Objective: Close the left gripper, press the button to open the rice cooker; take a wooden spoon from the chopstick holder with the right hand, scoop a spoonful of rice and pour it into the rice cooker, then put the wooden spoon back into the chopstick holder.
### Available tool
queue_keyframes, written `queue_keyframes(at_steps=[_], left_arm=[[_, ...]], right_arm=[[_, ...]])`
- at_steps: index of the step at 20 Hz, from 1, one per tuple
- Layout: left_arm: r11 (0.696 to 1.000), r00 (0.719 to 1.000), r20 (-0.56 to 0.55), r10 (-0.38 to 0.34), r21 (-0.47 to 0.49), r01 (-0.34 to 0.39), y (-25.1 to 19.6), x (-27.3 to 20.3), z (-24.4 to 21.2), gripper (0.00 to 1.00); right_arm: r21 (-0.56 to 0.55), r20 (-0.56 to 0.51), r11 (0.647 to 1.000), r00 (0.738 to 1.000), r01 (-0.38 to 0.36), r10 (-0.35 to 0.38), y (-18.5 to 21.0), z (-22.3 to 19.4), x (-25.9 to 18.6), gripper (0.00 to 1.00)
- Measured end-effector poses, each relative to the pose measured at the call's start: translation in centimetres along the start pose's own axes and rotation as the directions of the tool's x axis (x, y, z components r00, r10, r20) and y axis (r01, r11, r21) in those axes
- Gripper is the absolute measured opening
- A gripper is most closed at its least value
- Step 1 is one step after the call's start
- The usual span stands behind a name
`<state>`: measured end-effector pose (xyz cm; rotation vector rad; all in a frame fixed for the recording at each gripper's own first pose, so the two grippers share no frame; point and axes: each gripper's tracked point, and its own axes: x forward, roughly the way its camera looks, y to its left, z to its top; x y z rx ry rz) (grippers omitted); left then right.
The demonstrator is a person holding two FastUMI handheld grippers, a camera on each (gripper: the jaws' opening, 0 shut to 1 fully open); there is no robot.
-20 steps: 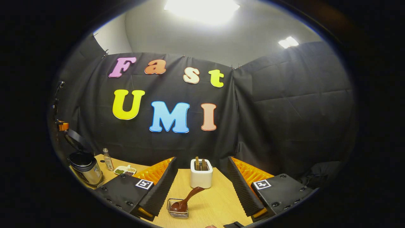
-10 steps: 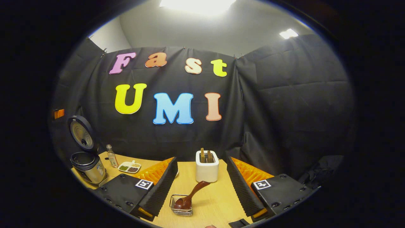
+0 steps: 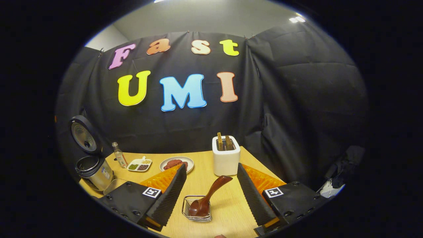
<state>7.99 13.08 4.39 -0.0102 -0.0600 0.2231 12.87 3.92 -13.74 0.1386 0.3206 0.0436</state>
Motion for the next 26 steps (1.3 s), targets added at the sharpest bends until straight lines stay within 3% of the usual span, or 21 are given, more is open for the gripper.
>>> queue_keyframes(at_steps=[7,14,15,16,17,19,20,21,22,24,25,26], left_arm=[[0.998,0.999,-0.022,0.046,0.034,-0.046,2.4,-1.5,0.2,0.93],[0.994,0.996,-0.036,0.083,0.070,-0.080,3.6,-2.8,0.0,0.93],[0.994,0.995,-0.038,0.090,0.071,-0.087,3.9,-3.0,-0.1,0.93],[0.993,0.995,-0.039,0.096,0.071,-0.093,4.2,-3.1,-0.2,0.93],[0.992,0.994,-0.038,0.102,0.072,-0.099,4.5,-3.3,-0.1,0.93],[0.991,0.992,-0.037,0.117,0.074,-0.115,5.2,-3.5,0.0,0.93],[0.990,0.991,-0.038,0.126,0.074,-0.122,5.6,-3.7,0.0,0.93],[0.989,0.990,-0.039,0.132,0.072,-0.129,5.9,-3.7,0.0,0.92],[0.988,0.990,-0.042,0.138,0.070,-0.135,6.0,-3.9,-0.2,0.93],[0.987,0.988,-0.046,0.146,0.066,-0.143,6.3,-4.1,-0.4,0.93],[0.987,0.988,-0.046,0.149,0.067,-0.146,6.4,-4.1,-0.4,0.93],[0.987,0.987,-0.045,0.151,0.069,-0.148,6.4,-4.4,-0.5,0.93]], right_arm=[[0.056,-0.120,0.998,0.993,0.021,-0.015,-0.7,-4.6,4.4,0.98],[0.070,-0.253,0.997,0.967,0.014,0.004,-0.1,-9.1,7.0,0.98],[0.080,-0.269,0.997,0.963,0.013,0.009,0.1,-9.6,7.1,0.90],[0.096,-0.284,0.995,0.959,0.011,0.017,0.4,-10.0,7.3,0.93],[0.108,-0.299,0.994,0.954,0.013,0.020,0.6,-10.5,7.7,0.87],[0.124,-0.329,0.992,0.944,0.018,0.024,0.7,-11.2,8.2,0.84],[0.138,-0.335,0.990,0.942,0.023,0.025,0.7,-11.4,8.5,0.77],[0.146,-0.343,0.989,0.939,0.034,0.019,0.5,-11.4,8.5,0.63],[0.162,-0.349,0.986,0.937,0.042,0.017,0.4,-11.6,8.2,0.61],[0.199,-0.357,0.978,0.934,0.057,0.018,0.2,-11.8,8.6,0.46],[0.227,-0.359,0.972,0.933,0.063,0.023,0.2,-11.8,8.6,0.33],[0.254,-0.363,0.965,0.931,0.059,0.039,0.4,-11.6,8.5,0.28]])
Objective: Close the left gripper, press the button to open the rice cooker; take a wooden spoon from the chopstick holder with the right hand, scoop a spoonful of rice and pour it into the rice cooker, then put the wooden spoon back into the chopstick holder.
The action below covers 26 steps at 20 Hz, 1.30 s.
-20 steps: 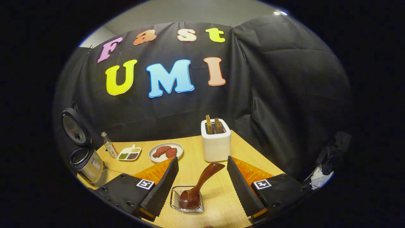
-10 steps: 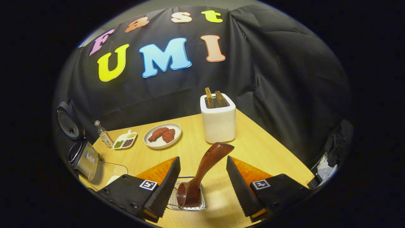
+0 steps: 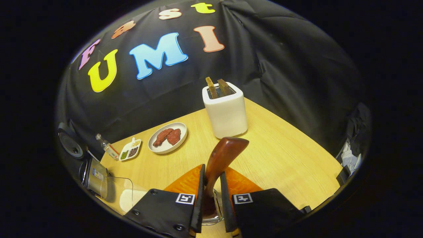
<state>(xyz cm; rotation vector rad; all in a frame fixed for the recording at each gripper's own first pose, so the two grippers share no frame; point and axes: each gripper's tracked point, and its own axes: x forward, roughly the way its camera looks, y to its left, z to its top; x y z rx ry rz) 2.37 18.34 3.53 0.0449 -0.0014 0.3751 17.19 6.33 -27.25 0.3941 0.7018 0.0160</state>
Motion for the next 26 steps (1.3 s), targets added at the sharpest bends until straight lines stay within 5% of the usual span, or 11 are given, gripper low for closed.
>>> queue_keyframes(at_steps=[1,2,5,8,18,26], left_arm=[[1.000,1.000,0.001,0.000,0.002,0.000,0.0,0.0,0.0,0.93],[1.000,1.000,0.001,0.000,0.003,0.000,0.0,0.0,0.1,0.93],[1.000,1.000,0.003,-0.009,-0.002,0.009,-0.4,0.0,0.2,0.92],[1.000,1.000,0.006,-0.024,-0.005,0.024,-1.0,0.2,0.0,0.93],[0.997,0.997,0.011,-0.074,-0.027,0.074,-3.1,1.3,-0.1,0.93],[0.995,0.995,-0.002,-0.096,-0.038,0.096,-2.6,2.8,-1.1,0.93]], right_arm=[[0.020,-0.004,1.000,1.000,-0.008,0.008,0.0,0.2,-0.3,0.19],[0.054,-0.005,0.999,1.000,-0.004,0.004,-0.1,0.2,-1.2,0.25],[0.095,-0.001,0.995,1.000,0.003,-0.003,0.1,0.7,-0.9,0.08],[0.067,0.041,0.998,0.999,-0.007,0.004,1.1,1.9,-2.4,0.05],[-0.103,0.255,0.994,0.966,-0.017,0.043,6.6,9.0,-8.3,0.08],[-0.274,0.324,0.960,0.935,-0.053,0.144,15.2,7.6,-10.5,0.08]])
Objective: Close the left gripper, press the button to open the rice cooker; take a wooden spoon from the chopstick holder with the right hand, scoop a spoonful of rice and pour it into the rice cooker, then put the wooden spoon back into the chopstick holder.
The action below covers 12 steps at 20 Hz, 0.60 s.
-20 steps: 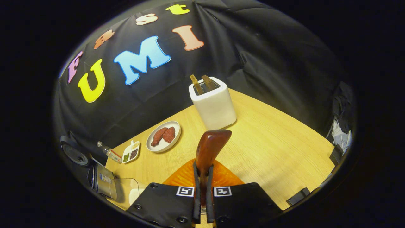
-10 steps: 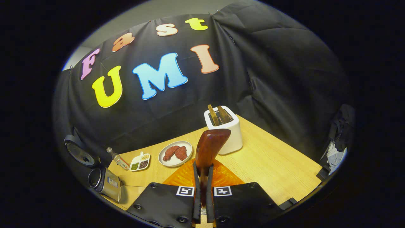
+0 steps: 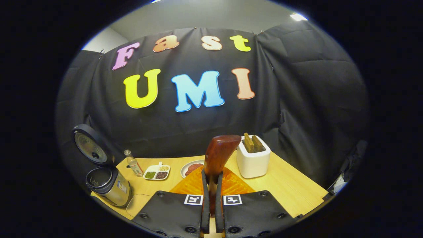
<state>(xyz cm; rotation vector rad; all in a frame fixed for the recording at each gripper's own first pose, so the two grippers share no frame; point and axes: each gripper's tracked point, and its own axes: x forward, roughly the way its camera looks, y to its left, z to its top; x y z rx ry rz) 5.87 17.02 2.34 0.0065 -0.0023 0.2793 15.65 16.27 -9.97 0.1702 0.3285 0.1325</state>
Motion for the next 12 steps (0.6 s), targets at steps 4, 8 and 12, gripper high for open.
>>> queue_keyframes(at_steps=[4,8,12], left_arm=[[1.000,1.000,-0.008,-0.002,-0.006,0.002,1.3,1.0,-0.7,0.93],[1.000,1.000,-0.013,-0.006,-0.003,0.006,2.6,2.2,-1.2,0.92],[1.000,1.000,-0.022,-0.018,-0.012,0.018,3.3,3.6,-1.9,0.92]], right_arm=[[-0.020,-0.012,0.999,0.999,-0.044,0.044,3.9,-1.2,-0.3,0.08],[-0.075,-0.033,0.995,0.997,-0.067,0.065,6.8,-3.4,-0.4,0.08],[-0.121,-0.068,0.989,0.995,-0.087,0.079,9.2,-5.8,-0.2,0.08]])
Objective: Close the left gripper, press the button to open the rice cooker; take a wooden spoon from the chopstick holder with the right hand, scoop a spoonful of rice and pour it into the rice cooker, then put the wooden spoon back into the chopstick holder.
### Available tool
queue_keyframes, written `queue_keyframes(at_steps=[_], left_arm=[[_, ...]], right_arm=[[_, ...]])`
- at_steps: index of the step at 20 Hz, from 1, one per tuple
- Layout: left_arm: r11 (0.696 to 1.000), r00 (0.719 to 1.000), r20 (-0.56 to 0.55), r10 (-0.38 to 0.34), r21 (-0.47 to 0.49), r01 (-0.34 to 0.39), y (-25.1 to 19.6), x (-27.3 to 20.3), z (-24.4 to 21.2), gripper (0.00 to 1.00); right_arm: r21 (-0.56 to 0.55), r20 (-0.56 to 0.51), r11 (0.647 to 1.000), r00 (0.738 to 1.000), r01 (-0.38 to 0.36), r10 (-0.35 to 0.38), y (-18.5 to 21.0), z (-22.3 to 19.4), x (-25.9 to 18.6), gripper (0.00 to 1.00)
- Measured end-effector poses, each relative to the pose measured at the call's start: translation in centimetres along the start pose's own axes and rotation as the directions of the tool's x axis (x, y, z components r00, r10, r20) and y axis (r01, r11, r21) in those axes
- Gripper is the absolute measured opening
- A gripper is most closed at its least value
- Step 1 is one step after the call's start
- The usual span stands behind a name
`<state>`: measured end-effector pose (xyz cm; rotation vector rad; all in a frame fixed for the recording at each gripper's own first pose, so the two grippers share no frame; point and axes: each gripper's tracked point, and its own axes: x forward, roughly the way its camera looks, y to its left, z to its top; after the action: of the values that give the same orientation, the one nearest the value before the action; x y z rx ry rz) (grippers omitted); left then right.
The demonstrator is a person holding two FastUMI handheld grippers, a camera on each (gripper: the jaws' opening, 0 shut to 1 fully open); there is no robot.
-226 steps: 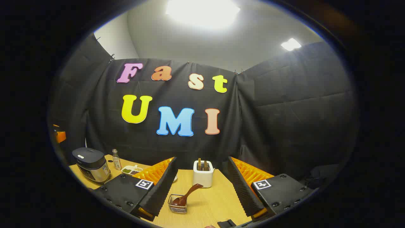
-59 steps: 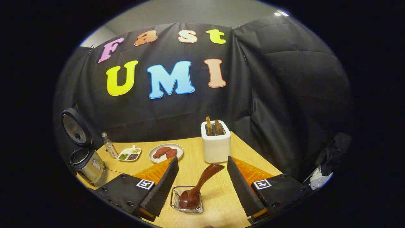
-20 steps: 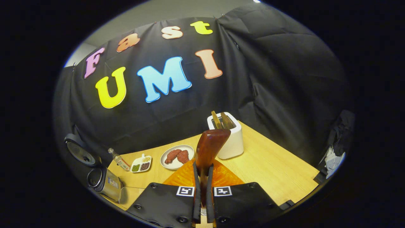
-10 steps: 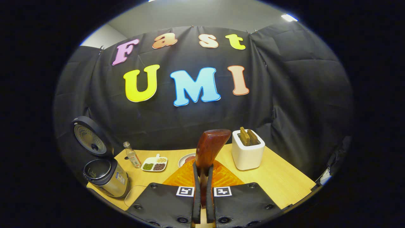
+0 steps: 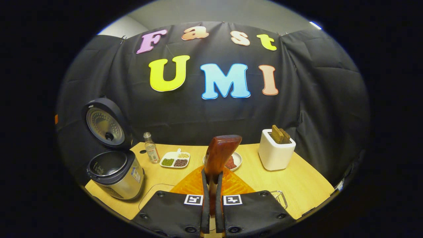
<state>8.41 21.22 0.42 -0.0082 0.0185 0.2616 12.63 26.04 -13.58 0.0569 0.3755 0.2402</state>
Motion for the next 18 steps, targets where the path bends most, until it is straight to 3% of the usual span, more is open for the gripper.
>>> queue_keyframes(at_steps=[3,5,14,18], left_arm=[[1.000,1.000,-0.011,-0.004,0.001,0.004,0.6,0.6,-0.7,0.92],[1.000,1.000,-0.021,-0.001,0.001,0.001,1.0,0.9,-1.2,0.92],[1.000,0.998,-0.051,0.027,0.001,-0.027,3.0,1.1,-2.9,0.92],[0.999,0.998,-0.053,0.035,-0.007,-0.035,3.5,1.4,-3.2,0.92]], right_arm=[[-0.070,-0.010,0.998,1.000,0.007,-0.007,1.5,-1.4,0.7,0.05],[-0.139,-0.010,0.990,1.000,0.019,-0.020,2.2,-2.7,1.4,0.08],[-0.369,-0.025,0.927,0.997,0.062,-0.076,4.5,-8.2,4.1,0.09],[-0.383,-0.040,0.923,0.998,0.029,-0.048,6.5,-9.4,4.5,0.08]])
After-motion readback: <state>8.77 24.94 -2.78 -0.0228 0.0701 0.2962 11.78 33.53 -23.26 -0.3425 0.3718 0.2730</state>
